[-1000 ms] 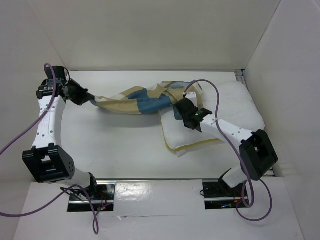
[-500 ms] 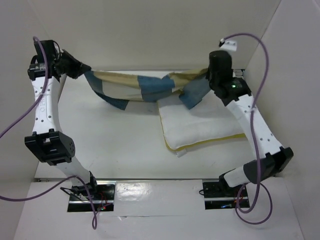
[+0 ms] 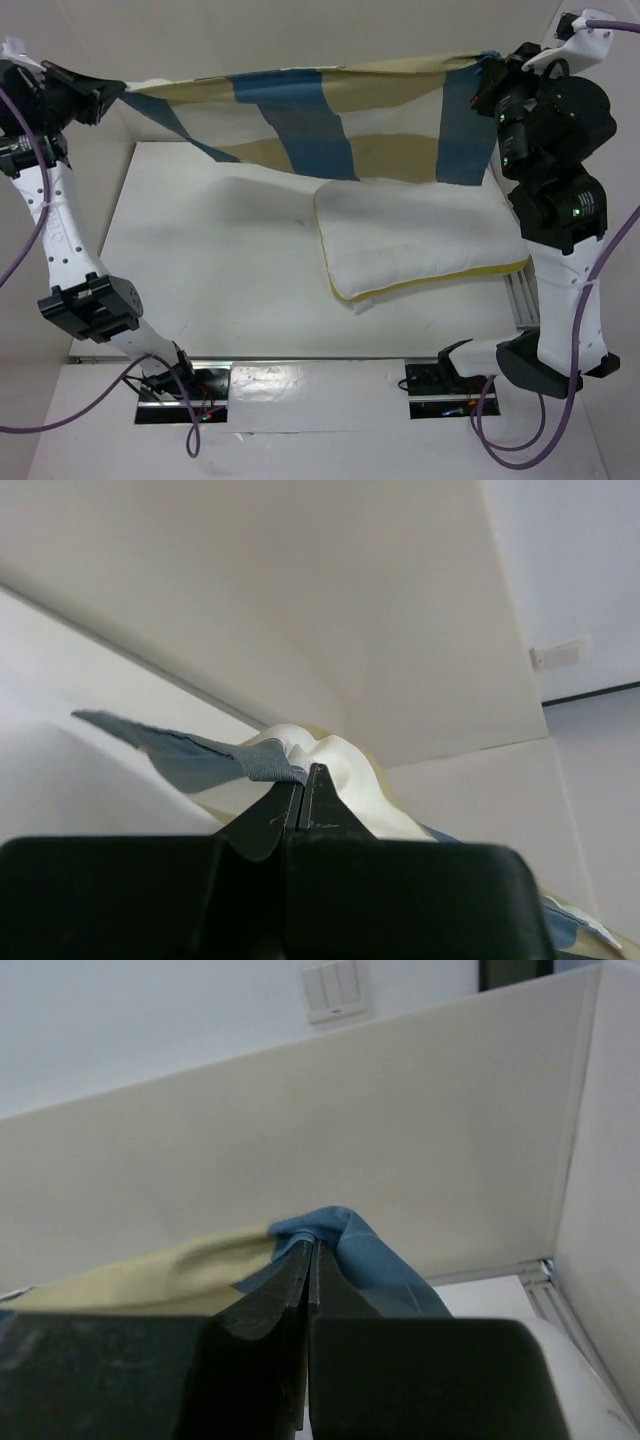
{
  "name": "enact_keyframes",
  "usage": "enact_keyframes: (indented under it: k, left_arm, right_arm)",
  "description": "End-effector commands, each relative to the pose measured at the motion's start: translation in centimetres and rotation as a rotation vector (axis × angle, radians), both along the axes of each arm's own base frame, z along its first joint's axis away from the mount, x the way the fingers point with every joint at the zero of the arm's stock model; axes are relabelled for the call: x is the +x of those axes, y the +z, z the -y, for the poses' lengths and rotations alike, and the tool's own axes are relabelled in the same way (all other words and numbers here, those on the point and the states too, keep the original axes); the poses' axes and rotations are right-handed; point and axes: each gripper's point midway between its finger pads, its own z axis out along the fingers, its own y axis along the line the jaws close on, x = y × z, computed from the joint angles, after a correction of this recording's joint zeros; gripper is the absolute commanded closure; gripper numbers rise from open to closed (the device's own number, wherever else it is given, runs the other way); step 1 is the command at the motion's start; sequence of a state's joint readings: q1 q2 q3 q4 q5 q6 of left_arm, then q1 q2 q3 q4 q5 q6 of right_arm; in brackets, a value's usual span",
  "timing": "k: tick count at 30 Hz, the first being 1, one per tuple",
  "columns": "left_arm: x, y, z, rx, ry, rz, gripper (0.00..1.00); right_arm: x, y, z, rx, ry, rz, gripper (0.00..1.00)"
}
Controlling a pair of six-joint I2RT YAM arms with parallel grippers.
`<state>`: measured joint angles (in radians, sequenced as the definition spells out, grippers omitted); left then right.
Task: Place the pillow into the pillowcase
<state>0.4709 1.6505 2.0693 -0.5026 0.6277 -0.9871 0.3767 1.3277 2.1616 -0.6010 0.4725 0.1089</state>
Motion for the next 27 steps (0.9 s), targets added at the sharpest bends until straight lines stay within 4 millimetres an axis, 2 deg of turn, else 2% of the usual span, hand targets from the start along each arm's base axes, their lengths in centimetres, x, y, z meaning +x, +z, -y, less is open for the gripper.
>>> enact_keyframes:
  k: [1,3,4,5,7,8,9,10,12,13,14,15,16,17,18,23,24,27]
  left_arm:
    - [-1.5,5.7,-0.3,0.016,-0.020,0.179,1.00]
    - [-1.0,5.4,-0.6,0.004,-0.049,0.172,1.00]
    - [-0.7,6.0,-0.7,0.013,-0.049,0.186,1.00]
    - [0.4,4.8,-1.0,-0.001,-0.076,0.164,1.00]
    - [1.4,5.0,-1.1,-0.003,-0.116,0.179,1.00]
    - [2.0,4.8,-1.3,-0.017,-0.136,0.178,1.00]
    - [3.5,3.1,-1.7,-0.053,-0.173,0.147,1.00]
    - [3.6,4.1,-1.6,-0.036,-0.193,0.180,1.00]
    - [5.1,2.8,-2.1,-0.070,-0.235,0.167,1.00]
    - [5.4,2.9,-2.1,-0.074,-0.247,0.178,1.00]
    - [5.5,3.8,-2.1,-0.050,-0.261,0.226,1.00]
    - [5.9,3.7,-2.2,-0.058,-0.273,0.232,1.00]
    - [5.9,4.0,-2.1,-0.080,-0.290,0.241,1.00]
    - [6.6,3.6,-2.5,-0.097,-0.292,0.242,1.00]
    - [6.3,4.6,-2.2,-0.072,-0.317,0.290,1.00]
    - [5.1,7.4,-1.2,-0.083,-0.366,0.367,1.00]
    - [4.9,7.5,-1.7,-0.081,-0.357,0.373,1.00]
    - [4.4,8.2,-2.0,-0.084,-0.353,0.385,1.00]
  right_arm:
    - [-0.7,1.5,-0.9,-0.033,0.068,0.041,1.00]
    - [0.8,0.9,-1.5,-0.038,0.069,0.025,1.00]
    - [1.3,0.5,-1.9,-0.043,0.079,0.021,1.00]
    - [2.6,0.4,-2.4,-0.039,0.079,0.031,1.00]
    - [4.0,0.2,-3.3,-0.059,0.096,0.036,1.00]
    - [5.6,-0.3,-3.8,-0.074,0.093,0.026,1.00]
    - [6.3,0.0,-4.4,-0.072,0.106,0.043,1.00]
    - [7.0,0.0,-4.8,-0.083,0.113,0.045,1.00]
    - [9.3,-0.1,-6.2,-0.085,0.143,0.065,1.00]
    - [10.0,0.0,-6.1,-0.085,0.139,0.077,1.00]
    - [10.1,0.9,-6.5,-0.083,0.159,0.106,1.00]
    - [11.5,0.7,-6.8,-0.085,0.160,0.114,1.00]
    - [12.0,0.9,-7.0,-0.081,0.159,0.126,1.00]
    - [12.5,1.1,-6.6,-0.079,0.146,0.139,1.00]
    - [13.2,1.4,-6.5,-0.079,0.145,0.152,1.00]
    - [13.4,3.2,-6.2,-0.051,0.134,0.227,1.00]
    - [12.8,4.3,-5.4,-0.041,0.112,0.253,1.00]
    - [12.6,4.7,-5.3,-0.039,0.111,0.263,1.00]
